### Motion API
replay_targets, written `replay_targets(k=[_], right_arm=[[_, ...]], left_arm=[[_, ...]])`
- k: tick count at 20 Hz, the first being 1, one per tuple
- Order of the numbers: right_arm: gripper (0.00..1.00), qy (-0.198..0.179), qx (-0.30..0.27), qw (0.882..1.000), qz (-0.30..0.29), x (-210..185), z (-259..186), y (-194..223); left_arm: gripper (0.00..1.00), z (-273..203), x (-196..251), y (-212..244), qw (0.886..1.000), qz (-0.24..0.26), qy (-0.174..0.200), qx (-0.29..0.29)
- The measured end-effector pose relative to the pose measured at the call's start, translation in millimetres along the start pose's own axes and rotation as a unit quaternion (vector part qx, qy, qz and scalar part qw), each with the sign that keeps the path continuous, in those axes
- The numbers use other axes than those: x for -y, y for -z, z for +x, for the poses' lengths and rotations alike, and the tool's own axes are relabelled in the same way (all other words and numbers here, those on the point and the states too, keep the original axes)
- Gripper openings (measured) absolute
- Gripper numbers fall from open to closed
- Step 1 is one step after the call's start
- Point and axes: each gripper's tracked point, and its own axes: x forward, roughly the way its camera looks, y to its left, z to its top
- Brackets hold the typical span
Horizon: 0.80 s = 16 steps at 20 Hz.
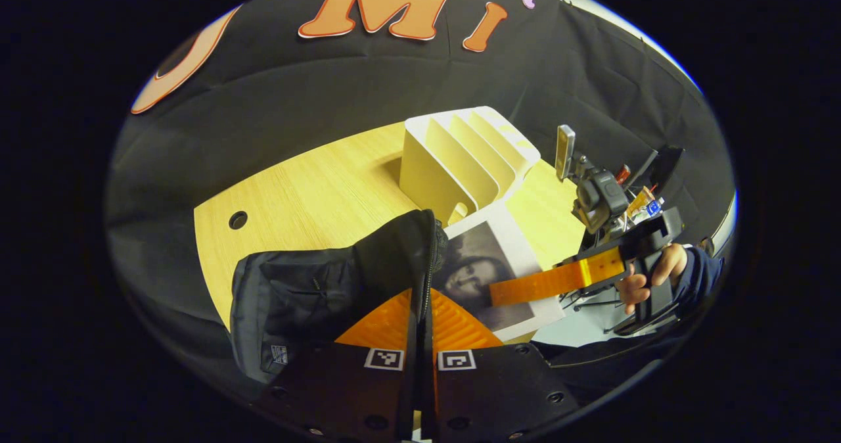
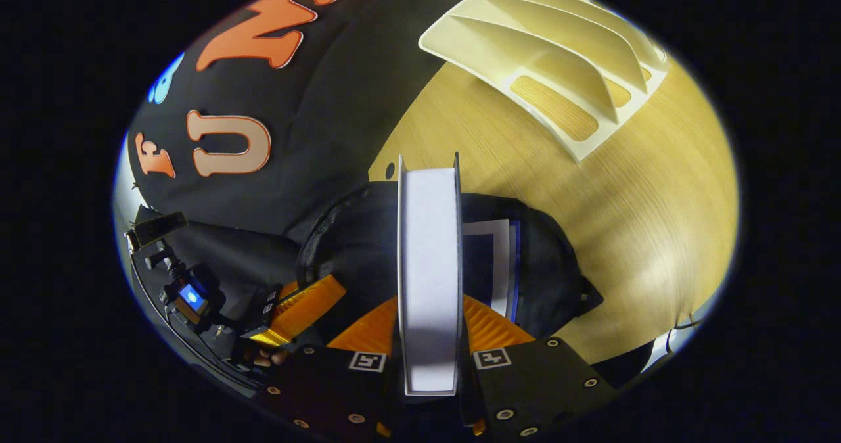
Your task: Open the schoolbag, grab two books from the bookshelf and put them into the schoolbag.
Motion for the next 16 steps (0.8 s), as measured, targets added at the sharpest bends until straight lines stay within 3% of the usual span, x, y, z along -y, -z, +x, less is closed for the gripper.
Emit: replay_targets(k=[7,16], right_arm=[[0.34,-0.054,0.005,0.998,0.02,-6,41,6],[0.33,-0.072,-0.015,0.997,0.021,-9,85,13]], left_arm=[[0.05,5,19,-7,1.0,0.001,0.013,-0.001],[0.05,9,36,-7,1.0,0.013,0.026,-0.007]])
